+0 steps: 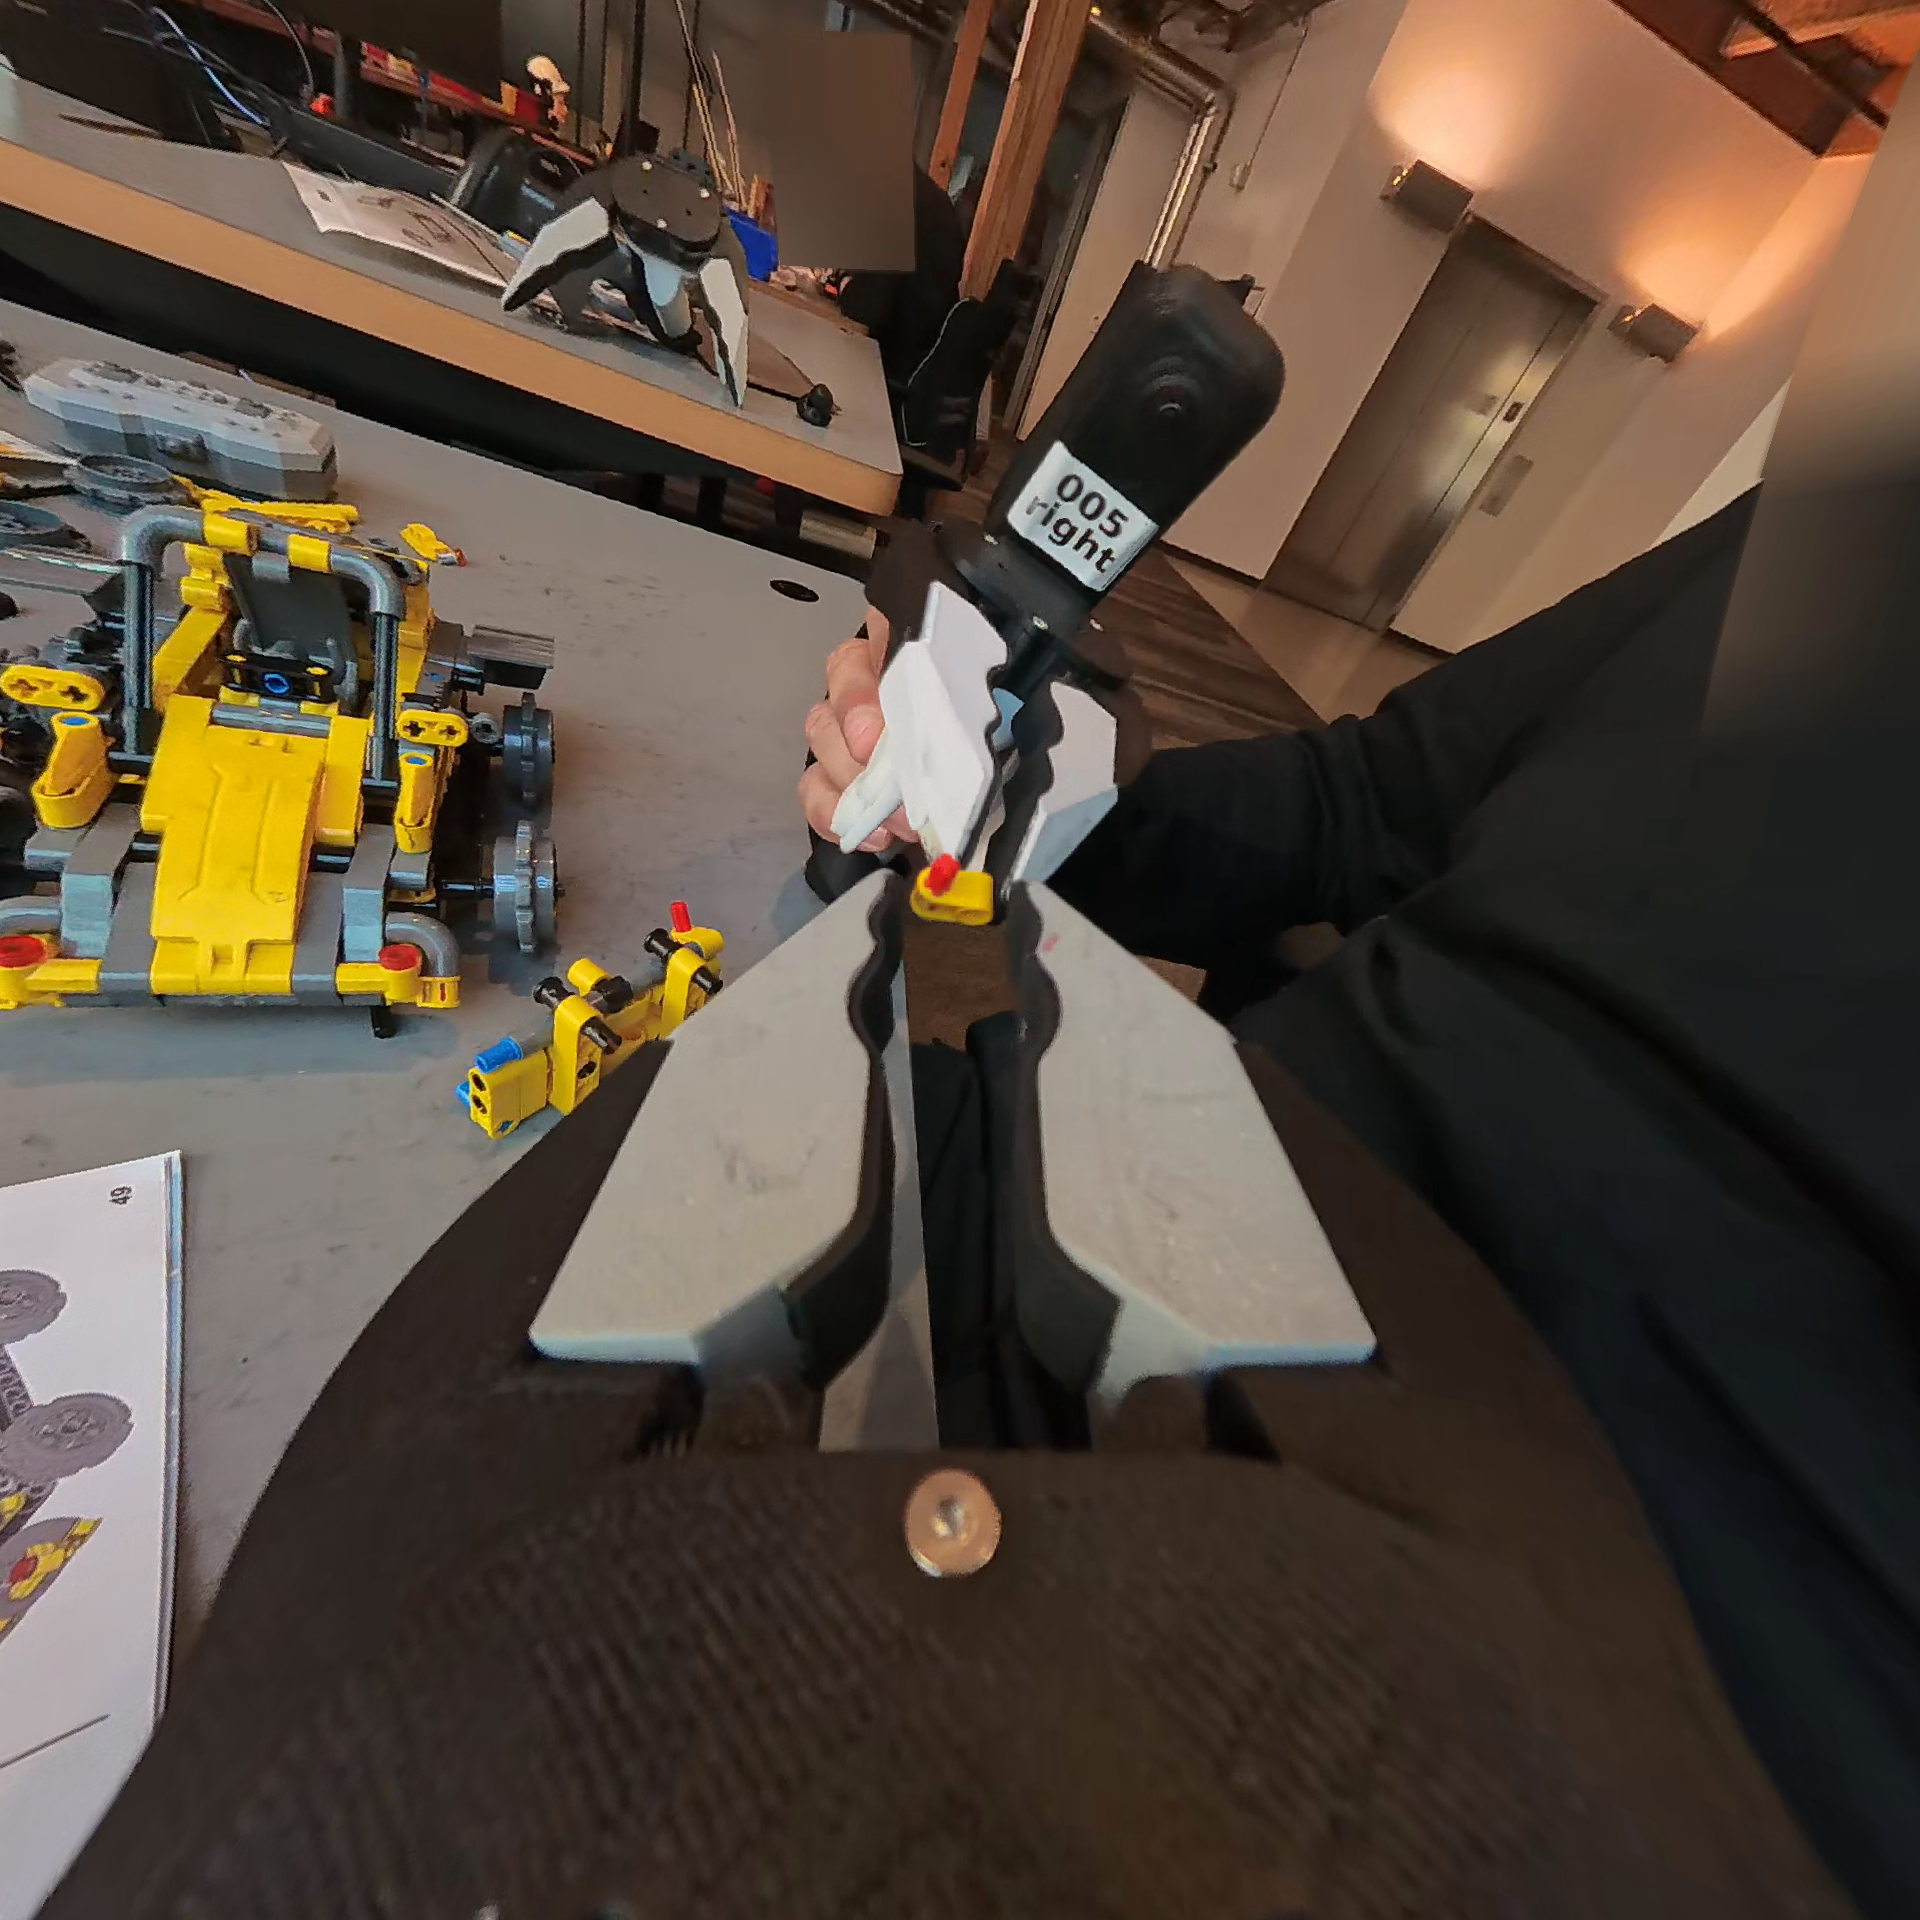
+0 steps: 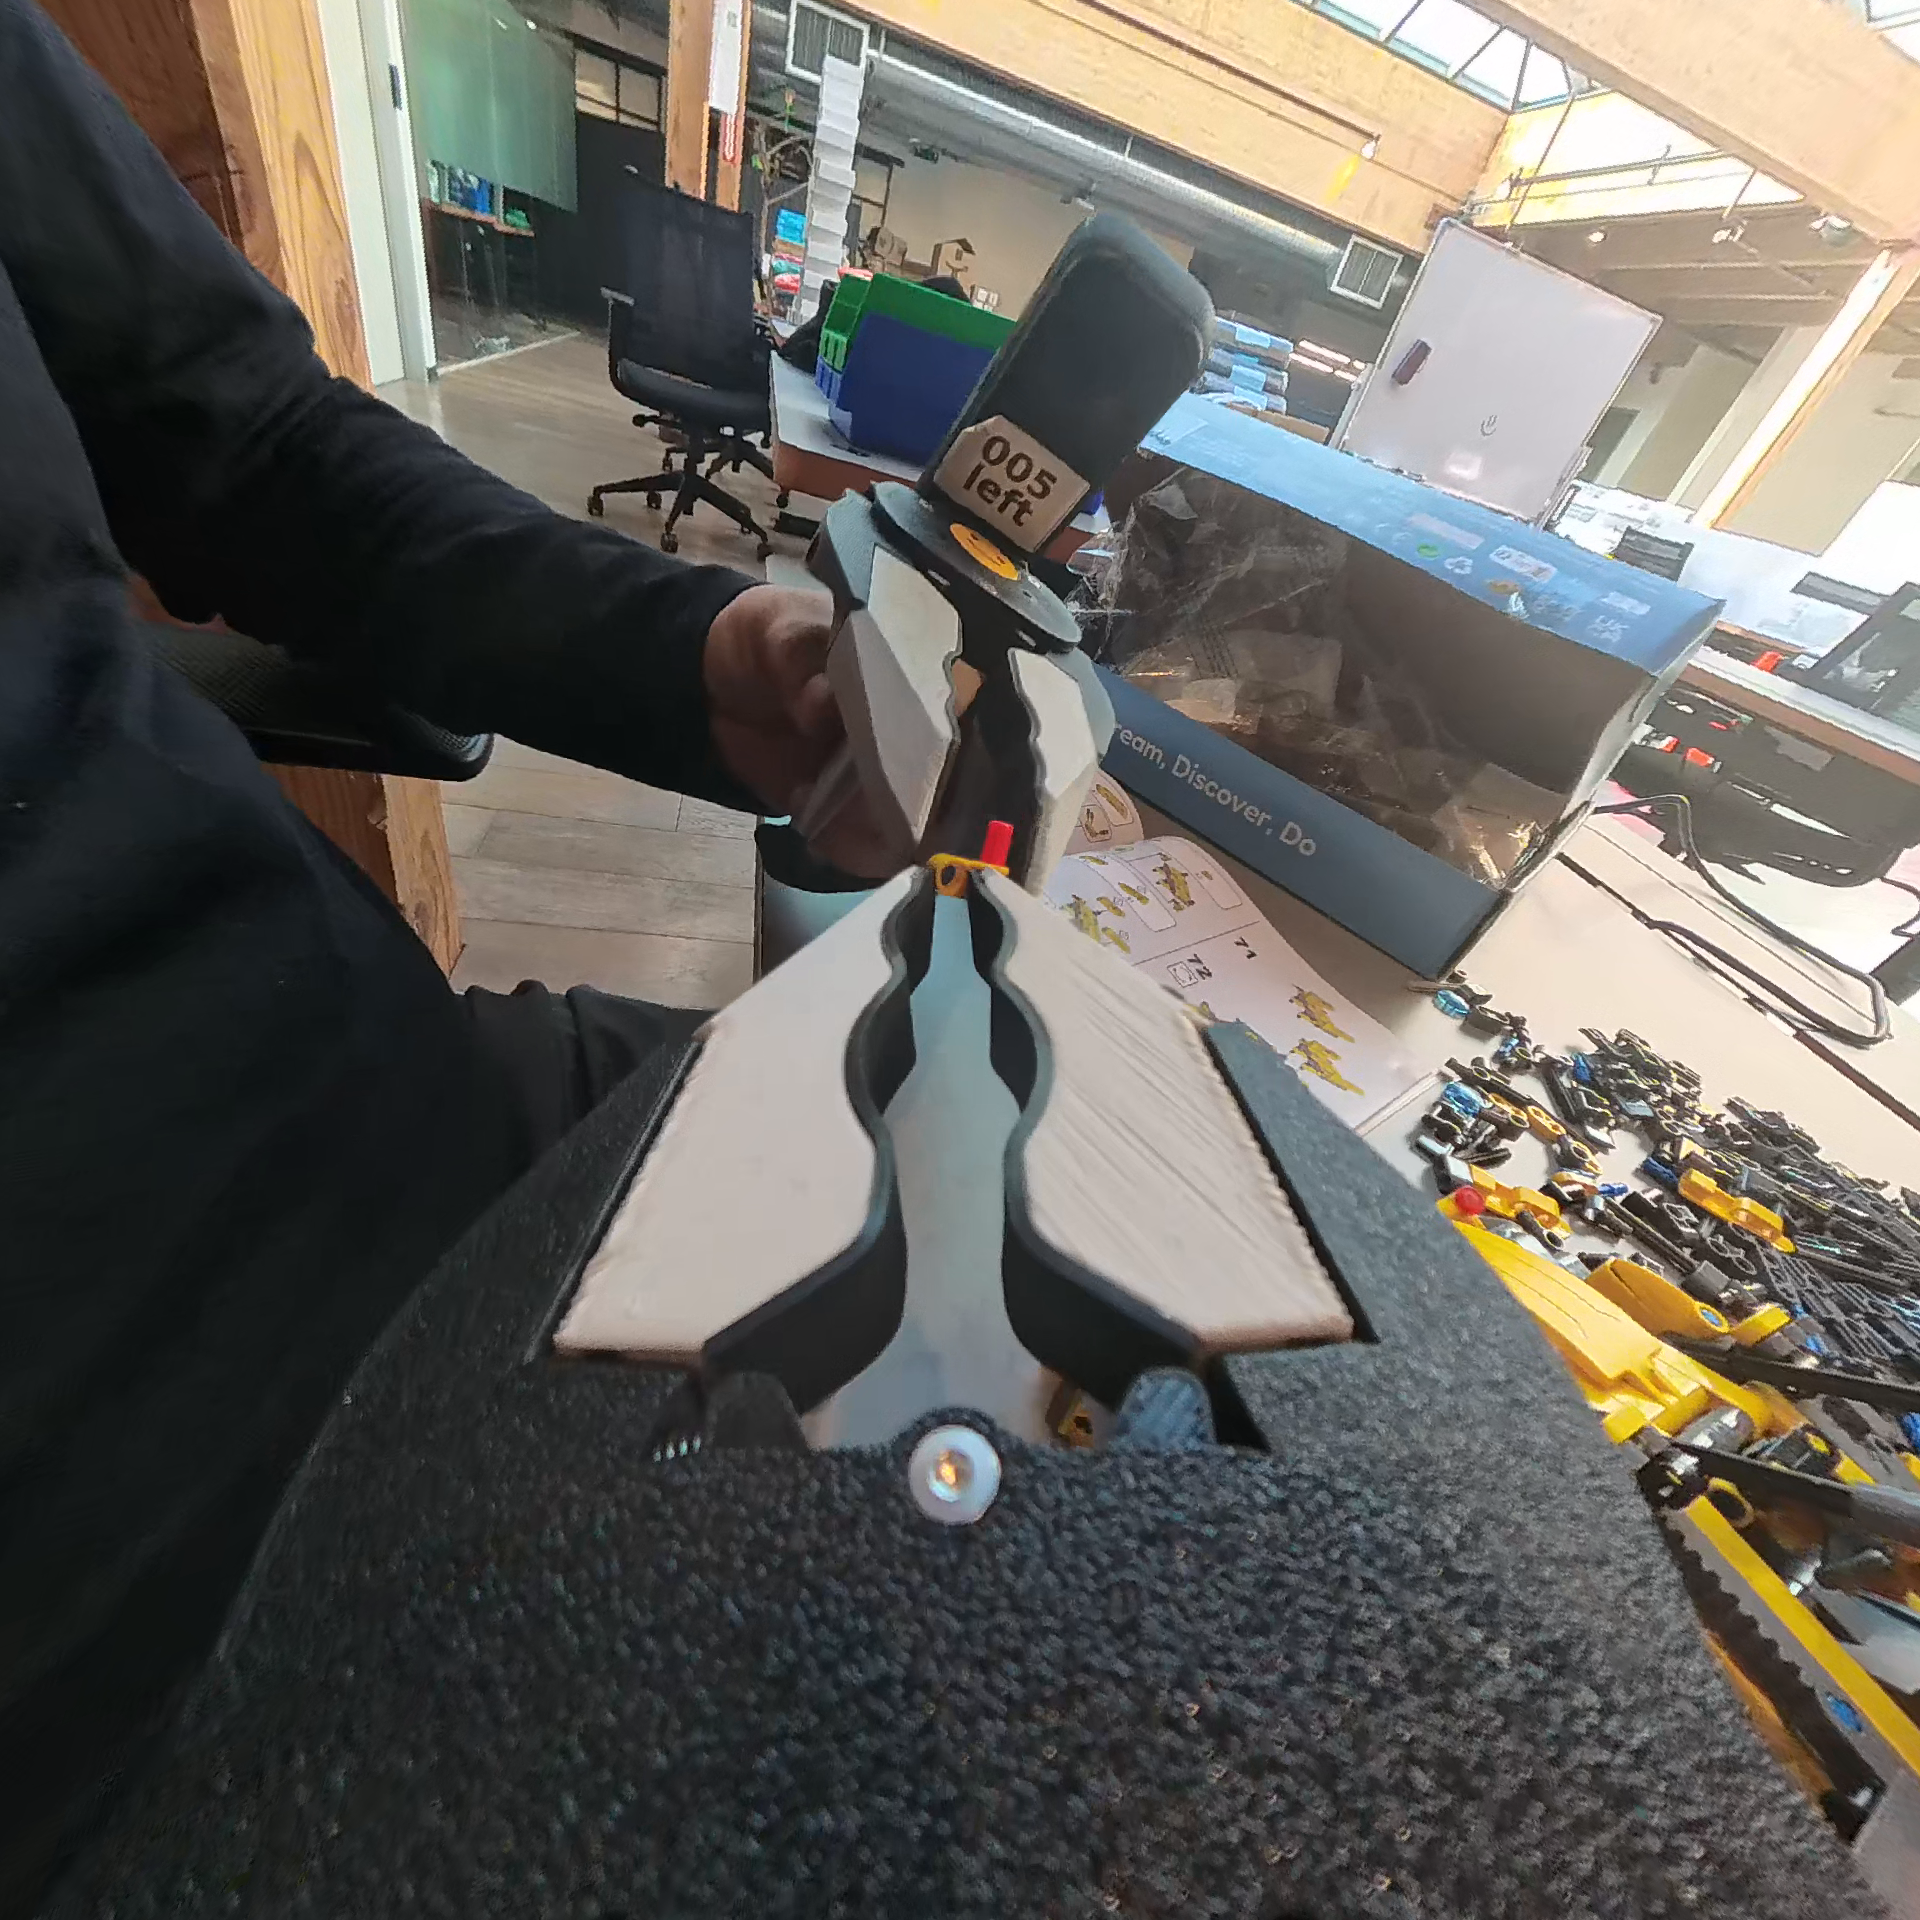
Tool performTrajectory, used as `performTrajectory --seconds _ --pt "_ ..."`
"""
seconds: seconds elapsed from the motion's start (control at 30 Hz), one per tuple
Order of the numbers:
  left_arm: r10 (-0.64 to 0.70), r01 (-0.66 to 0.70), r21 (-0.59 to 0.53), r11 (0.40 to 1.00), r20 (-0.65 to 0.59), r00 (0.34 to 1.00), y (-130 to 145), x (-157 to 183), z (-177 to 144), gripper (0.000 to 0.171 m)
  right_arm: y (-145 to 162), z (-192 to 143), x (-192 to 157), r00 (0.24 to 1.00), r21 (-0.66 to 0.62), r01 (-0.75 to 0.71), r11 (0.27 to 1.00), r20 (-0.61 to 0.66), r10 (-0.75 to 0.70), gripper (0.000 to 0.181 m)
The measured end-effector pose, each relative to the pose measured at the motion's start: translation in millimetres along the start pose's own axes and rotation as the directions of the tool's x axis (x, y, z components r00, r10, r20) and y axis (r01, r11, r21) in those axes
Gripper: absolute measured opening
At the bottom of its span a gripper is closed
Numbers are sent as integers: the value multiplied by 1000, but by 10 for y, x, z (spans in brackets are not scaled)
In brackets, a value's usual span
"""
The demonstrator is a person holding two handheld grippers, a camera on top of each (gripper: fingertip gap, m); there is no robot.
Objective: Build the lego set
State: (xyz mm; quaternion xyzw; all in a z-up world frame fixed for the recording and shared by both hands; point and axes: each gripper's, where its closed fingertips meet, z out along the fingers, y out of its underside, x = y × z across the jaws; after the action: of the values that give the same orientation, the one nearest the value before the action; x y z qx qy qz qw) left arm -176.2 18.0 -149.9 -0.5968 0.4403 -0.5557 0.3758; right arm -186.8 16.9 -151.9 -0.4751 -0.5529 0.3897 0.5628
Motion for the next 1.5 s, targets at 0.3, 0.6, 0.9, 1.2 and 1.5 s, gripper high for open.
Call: performTrajectory --seconds 0.3,0.6,0.9,1.2,1.5 --pt "8 -8 -9 1000 -7 1000 30 19 -2 13 -9 10 -23 1000 12 -1 1000 4 1 6" --pt "90 -91 -26 996 -39 995 67 68 -37 13 -10 49 -82 993 12 -105 994 53 104 6" --pt "183 -164 -149 975 125 975 225 -270 -103 12 247 -29 202 988 -199 -148 969 -83 134 15" --pt "324 -267 -333 904 130 937 401 -692 -188 12 821 -217 511 944 -593 -300 747 -298 142 18" --pt "250 -198 -317 928 133 959 344 -832 -195 11 1034 -157 550 947 -726 -321 608 -267 181 17"
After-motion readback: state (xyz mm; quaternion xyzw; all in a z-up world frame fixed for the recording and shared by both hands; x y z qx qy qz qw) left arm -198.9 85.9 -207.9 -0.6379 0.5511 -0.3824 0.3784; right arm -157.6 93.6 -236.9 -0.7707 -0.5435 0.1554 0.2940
